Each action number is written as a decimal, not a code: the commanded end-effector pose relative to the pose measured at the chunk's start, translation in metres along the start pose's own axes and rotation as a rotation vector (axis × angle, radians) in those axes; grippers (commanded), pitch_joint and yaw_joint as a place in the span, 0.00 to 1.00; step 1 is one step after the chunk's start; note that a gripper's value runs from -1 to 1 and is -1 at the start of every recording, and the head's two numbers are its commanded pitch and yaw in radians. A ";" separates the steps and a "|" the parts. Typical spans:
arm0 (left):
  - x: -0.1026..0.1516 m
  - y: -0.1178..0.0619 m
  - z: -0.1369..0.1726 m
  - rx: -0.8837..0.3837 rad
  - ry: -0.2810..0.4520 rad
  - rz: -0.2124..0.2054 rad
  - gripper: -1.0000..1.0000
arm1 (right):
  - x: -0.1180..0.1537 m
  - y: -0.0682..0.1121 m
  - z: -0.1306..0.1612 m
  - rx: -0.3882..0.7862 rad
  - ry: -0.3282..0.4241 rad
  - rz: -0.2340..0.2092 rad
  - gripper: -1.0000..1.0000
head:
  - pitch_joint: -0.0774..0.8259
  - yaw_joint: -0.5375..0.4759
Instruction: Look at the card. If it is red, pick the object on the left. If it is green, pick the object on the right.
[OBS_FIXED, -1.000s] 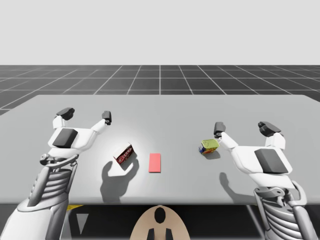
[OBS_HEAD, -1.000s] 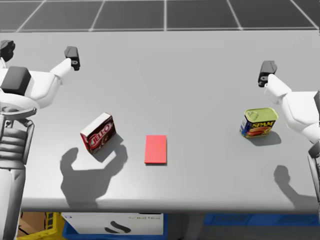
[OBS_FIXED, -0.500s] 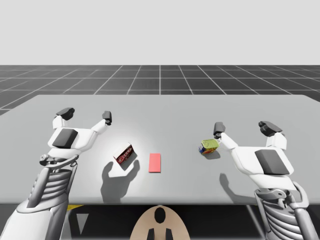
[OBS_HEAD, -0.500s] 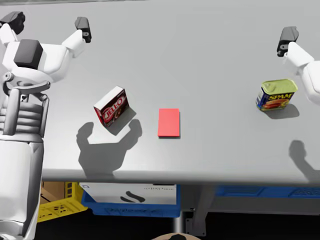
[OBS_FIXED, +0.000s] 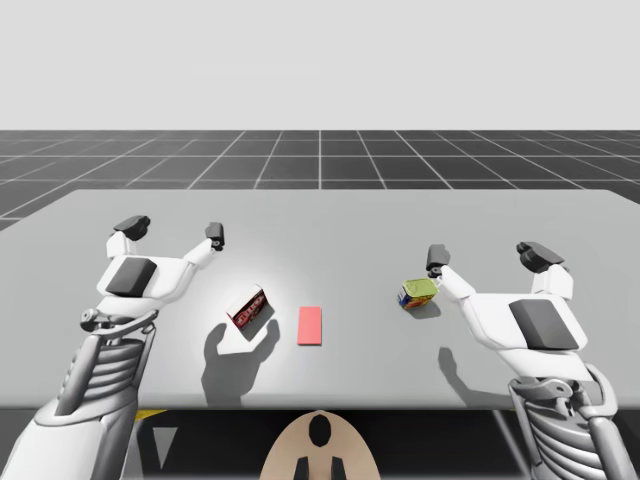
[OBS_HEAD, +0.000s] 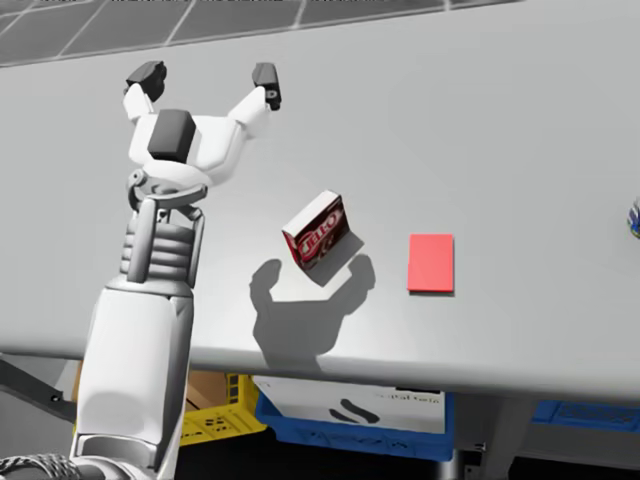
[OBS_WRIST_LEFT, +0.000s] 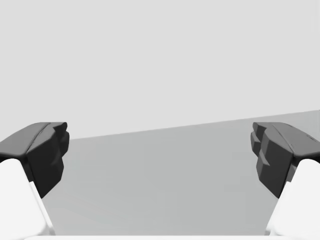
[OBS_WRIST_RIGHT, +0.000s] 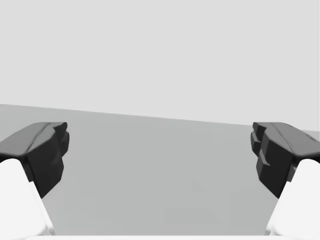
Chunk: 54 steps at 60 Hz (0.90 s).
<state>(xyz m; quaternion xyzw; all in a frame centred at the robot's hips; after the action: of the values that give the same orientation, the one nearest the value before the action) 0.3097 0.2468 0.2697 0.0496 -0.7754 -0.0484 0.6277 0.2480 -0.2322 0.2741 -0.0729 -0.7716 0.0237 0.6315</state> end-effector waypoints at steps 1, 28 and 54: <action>0.001 -0.002 0.002 -0.009 -0.003 0.005 0.00 | -0.002 0.001 0.001 -0.001 0.005 -0.011 0.00 | 0.90 0.81; 0.018 0.011 0.068 -0.257 0.186 0.151 0.00 | -0.012 0.002 -0.004 -0.010 0.032 -0.015 0.00 | 0.87 0.83; -0.036 0.045 0.141 -0.381 0.389 0.025 0.00 | -0.018 0.003 -0.006 -0.017 0.018 -0.002 0.00 | 0.86 0.84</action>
<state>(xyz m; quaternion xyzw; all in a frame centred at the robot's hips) 0.1952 0.2889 0.2326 -0.0705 -0.6462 -0.1550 0.7439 0.2571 -0.2340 0.2602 -0.0796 -0.7653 0.0197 0.6384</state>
